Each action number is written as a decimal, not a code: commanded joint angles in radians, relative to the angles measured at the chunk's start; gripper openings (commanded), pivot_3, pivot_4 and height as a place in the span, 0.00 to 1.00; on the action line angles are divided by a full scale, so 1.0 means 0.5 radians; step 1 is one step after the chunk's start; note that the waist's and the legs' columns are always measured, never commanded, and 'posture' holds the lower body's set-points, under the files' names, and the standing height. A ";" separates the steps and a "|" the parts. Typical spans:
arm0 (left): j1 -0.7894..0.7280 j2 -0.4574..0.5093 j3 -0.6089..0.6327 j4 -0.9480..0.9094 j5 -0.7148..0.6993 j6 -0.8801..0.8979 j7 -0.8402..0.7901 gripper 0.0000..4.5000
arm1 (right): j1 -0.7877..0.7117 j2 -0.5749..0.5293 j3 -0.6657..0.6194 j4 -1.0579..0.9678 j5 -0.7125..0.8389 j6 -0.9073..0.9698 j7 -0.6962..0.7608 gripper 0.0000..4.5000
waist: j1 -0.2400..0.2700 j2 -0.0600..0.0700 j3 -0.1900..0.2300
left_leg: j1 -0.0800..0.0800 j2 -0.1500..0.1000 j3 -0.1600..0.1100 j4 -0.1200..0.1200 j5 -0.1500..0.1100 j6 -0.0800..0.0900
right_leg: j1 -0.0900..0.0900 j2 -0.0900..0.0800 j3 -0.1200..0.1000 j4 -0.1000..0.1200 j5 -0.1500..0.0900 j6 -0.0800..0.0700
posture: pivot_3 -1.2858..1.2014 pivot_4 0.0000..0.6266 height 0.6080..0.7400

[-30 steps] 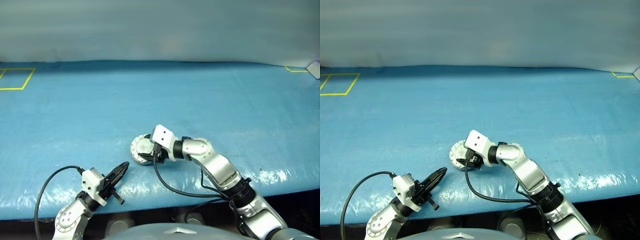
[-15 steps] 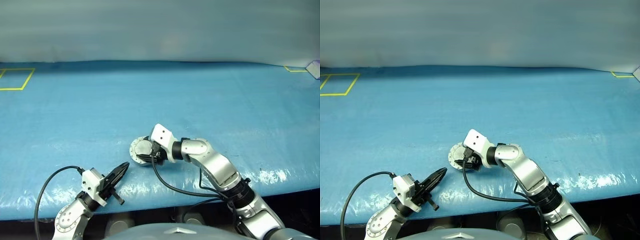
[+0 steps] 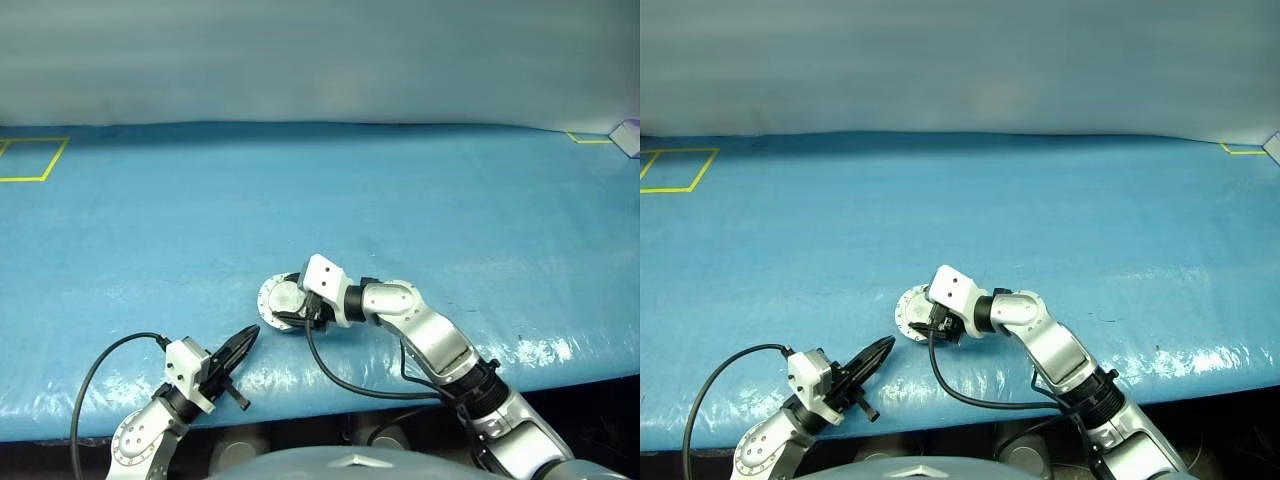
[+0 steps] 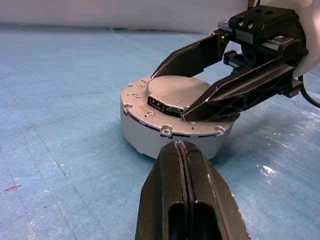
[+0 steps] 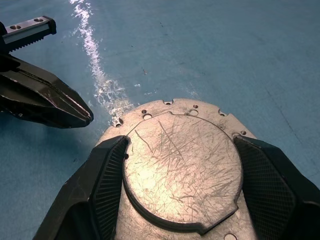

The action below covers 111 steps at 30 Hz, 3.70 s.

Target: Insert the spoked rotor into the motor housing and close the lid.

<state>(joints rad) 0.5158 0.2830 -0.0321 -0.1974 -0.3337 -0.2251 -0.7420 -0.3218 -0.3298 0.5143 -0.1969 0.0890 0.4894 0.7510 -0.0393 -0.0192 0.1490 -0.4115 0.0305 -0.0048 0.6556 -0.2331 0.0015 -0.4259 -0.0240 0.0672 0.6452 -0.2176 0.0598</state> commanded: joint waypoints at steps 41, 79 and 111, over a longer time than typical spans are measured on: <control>-0.023 0.039 -0.048 -0.073 -0.011 0.038 0.048 0.00 | -0.142 0.033 -0.071 0.413 0.007 -0.356 0.317 0.69 | -0.001 0.001 -0.001 | -0.001 0.000 0.001 0.000 0.000 0.000 | 0.000 0.000 0.000 0.001 0.000 0.000 | 0.52 0.24 1.00; -0.089 0.048 -0.005 -0.107 -0.049 0.123 0.110 0.00 | -0.225 -0.020 0.102 0.468 -0.283 0.005 0.136 0.69 | -0.001 0.018 -0.016 | 0.018 0.002 0.002 0.000 0.000 0.000 | 0.013 -0.002 0.000 0.002 0.000 -0.001 | 0.52 0.24 1.00; -0.709 0.381 0.560 -0.501 -1.453 1.924 0.816 0.00 | -0.220 -0.034 0.106 0.450 -0.214 -0.067 0.262 0.69 | 0.004 0.011 -0.011 | 0.033 0.004 0.008 -0.013 -0.006 0.000 | 0.022 -0.005 -0.004 -0.007 -0.002 -0.002 | 0.52 0.24 1.00</control>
<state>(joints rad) 0.1866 0.4542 0.2311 -0.4395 -1.0011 0.6795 -0.3272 -0.4531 -0.3199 0.5483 -0.0264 0.0235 0.4051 0.8877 -0.0370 -0.0135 0.1436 -0.3951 0.0325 -0.0008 0.6493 -0.2362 0.0013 -0.4149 -0.0265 0.0650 0.6419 -0.2186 0.0586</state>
